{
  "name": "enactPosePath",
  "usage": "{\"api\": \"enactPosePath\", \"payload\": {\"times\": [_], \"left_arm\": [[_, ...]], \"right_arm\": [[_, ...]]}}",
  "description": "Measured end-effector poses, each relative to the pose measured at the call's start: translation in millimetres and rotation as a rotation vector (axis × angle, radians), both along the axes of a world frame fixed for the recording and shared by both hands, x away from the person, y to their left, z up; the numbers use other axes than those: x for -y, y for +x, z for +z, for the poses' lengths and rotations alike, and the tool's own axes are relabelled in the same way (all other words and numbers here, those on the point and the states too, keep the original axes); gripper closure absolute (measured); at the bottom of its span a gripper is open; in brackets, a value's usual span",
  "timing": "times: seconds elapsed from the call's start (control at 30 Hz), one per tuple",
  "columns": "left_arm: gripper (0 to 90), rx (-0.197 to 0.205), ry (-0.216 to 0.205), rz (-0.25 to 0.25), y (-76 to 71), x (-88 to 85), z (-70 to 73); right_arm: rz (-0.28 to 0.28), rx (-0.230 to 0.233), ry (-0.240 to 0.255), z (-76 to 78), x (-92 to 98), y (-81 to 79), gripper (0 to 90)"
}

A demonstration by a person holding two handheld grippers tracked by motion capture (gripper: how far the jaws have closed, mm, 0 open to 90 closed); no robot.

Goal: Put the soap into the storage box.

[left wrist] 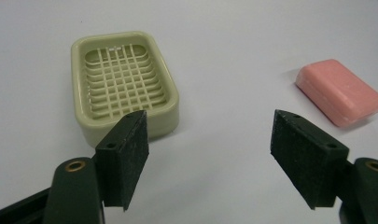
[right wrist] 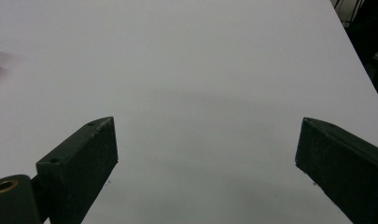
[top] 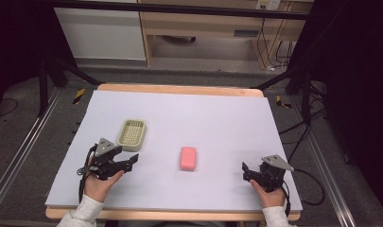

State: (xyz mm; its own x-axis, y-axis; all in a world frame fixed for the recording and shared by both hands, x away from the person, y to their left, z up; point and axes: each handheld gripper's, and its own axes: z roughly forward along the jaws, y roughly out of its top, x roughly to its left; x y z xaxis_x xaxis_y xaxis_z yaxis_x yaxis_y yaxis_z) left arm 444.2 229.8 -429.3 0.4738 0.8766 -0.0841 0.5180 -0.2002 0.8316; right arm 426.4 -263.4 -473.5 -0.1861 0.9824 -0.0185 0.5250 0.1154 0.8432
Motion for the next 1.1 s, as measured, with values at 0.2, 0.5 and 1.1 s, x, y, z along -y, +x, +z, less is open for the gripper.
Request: {"api": "enactPosePath", "payload": {"times": [0.2,0.5,1.1], "left_arm": [[27.5,0.002,-0.013,-0.003,5.7,7.1,5.7],[27.5,0.000,-0.018,-0.018,12.7,20.1,10.1],[27.0,-0.015,-0.004,-0.075,23.1,58.5,13.1]], "right_arm": [[0.002,0.001,0.001,0.1,0.4,0.1,5.9],[0.006,-0.004,0.000,-0.1,-0.3,0.4,5.7],[0.007,-0.003,0.007,0.4,-0.4,0.9,5.7]]}}
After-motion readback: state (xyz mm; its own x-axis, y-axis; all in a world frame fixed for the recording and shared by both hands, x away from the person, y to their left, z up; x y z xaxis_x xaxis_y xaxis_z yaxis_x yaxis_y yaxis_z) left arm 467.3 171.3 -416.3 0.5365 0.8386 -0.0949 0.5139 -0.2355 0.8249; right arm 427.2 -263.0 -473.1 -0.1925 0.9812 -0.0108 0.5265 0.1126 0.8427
